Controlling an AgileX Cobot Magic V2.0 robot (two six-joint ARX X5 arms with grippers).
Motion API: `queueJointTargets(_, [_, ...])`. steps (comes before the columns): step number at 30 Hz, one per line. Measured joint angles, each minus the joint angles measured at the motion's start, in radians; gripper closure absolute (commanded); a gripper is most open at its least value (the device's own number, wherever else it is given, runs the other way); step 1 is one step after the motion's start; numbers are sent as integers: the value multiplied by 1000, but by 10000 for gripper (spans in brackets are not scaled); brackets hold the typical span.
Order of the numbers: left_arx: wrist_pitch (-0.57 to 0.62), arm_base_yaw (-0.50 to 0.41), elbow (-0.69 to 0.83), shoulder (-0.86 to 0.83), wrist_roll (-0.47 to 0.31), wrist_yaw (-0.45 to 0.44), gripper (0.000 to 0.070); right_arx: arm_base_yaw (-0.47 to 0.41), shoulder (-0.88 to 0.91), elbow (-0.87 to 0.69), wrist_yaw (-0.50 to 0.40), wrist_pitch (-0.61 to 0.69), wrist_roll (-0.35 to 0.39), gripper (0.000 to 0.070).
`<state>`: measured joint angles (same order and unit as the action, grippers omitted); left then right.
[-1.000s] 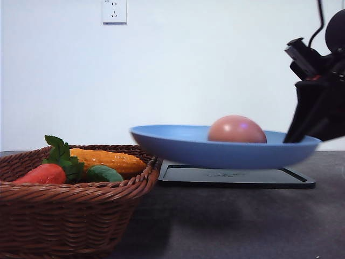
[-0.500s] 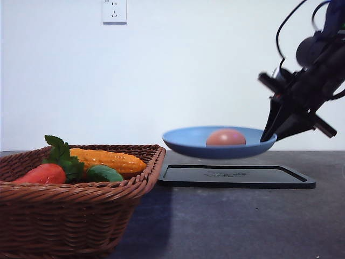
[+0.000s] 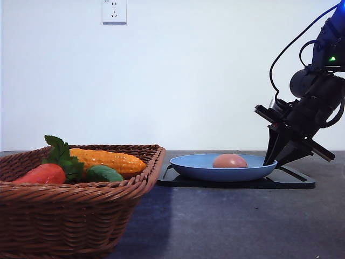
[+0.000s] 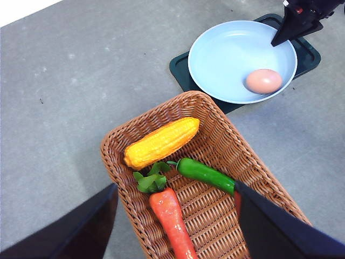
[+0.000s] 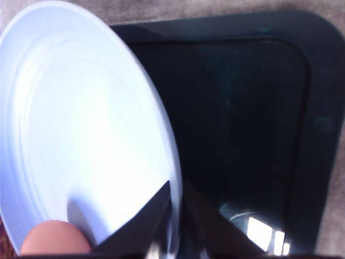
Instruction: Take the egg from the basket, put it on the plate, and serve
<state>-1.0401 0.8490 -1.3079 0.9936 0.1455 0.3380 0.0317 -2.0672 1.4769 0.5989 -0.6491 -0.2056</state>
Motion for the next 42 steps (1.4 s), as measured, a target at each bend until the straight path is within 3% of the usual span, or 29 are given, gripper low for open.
queueJointTargets(3, [4,0,0,0,0,0,281,-2,0,1,0,1,0,419])
queueJointTargets(11, [4,-1,0,11,0,0,282,-20,11,9,-1,0,0,420])
queueJointTargets(14, [5,-9,0,32,0,0,316,-37,53,9,-2,-22,0,435])
queueJointTargets(17, [10,-24,0,62,-1,1,402,-51,129,9,-4,-51,6,502])
queueJointTargets(22, [42,-59,0,113,-13,1,643,-58,267,9,-5,-117,41,677])
queueJointTargets(24, [63,-74,0,135,-31,1,700,-50,320,9,-12,-153,69,700])
queueJointTargets(33, [162,-198,1,166,-116,1,700,95,547,6,-238,-309,163,700])
queueJointTargets(38, [216,-300,49,142,-139,-11,700,207,691,-61,-325,-272,178,700])
queueJointTargets(42, [298,-353,150,60,-149,-73,700,298,817,-176,-415,-177,182,700])
